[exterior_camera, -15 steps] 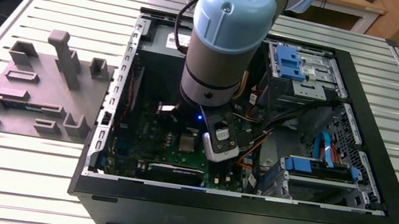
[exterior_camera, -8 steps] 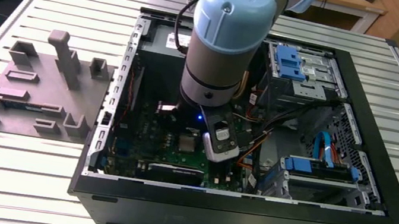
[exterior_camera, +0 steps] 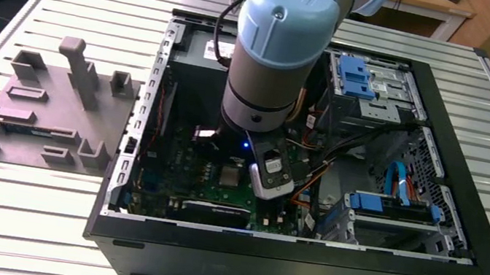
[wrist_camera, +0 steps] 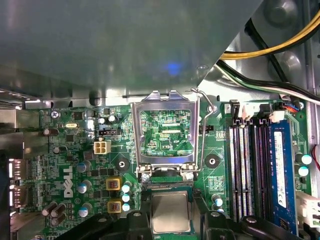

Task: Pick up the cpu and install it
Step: 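Place the cpu into insertion slot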

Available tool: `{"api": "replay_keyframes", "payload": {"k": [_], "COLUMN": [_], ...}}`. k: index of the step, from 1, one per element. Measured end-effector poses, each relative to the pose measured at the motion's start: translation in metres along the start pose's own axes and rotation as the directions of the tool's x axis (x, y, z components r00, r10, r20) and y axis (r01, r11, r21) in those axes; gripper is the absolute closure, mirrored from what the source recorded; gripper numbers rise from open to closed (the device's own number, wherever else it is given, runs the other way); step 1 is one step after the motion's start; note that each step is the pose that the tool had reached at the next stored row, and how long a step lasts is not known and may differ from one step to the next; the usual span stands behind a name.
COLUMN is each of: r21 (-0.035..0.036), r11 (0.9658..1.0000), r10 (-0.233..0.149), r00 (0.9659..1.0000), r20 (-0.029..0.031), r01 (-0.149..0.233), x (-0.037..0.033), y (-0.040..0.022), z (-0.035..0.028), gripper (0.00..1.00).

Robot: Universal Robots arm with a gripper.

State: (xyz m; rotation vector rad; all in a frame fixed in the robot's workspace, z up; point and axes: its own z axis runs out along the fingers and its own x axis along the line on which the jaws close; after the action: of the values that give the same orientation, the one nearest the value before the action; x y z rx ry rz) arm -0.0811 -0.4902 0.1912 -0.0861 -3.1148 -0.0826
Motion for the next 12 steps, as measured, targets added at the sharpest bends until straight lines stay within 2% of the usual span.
{"api": "replay_keyframes", "payload": {"k": [8,12], "r21": [-0.0028,-0.0032], "r11": [0.9993,0.9993], "r10": [0.038,0.038], "r00": [0.9993,0.9993], "r20": [0.002,0.0022], "r01": [-0.038,-0.038], "x": [0.0031,0.0032], "y": [-0.0001,-0.0001], "z": [0.0,-0.0004], "gripper": [0.59,0.59]}}
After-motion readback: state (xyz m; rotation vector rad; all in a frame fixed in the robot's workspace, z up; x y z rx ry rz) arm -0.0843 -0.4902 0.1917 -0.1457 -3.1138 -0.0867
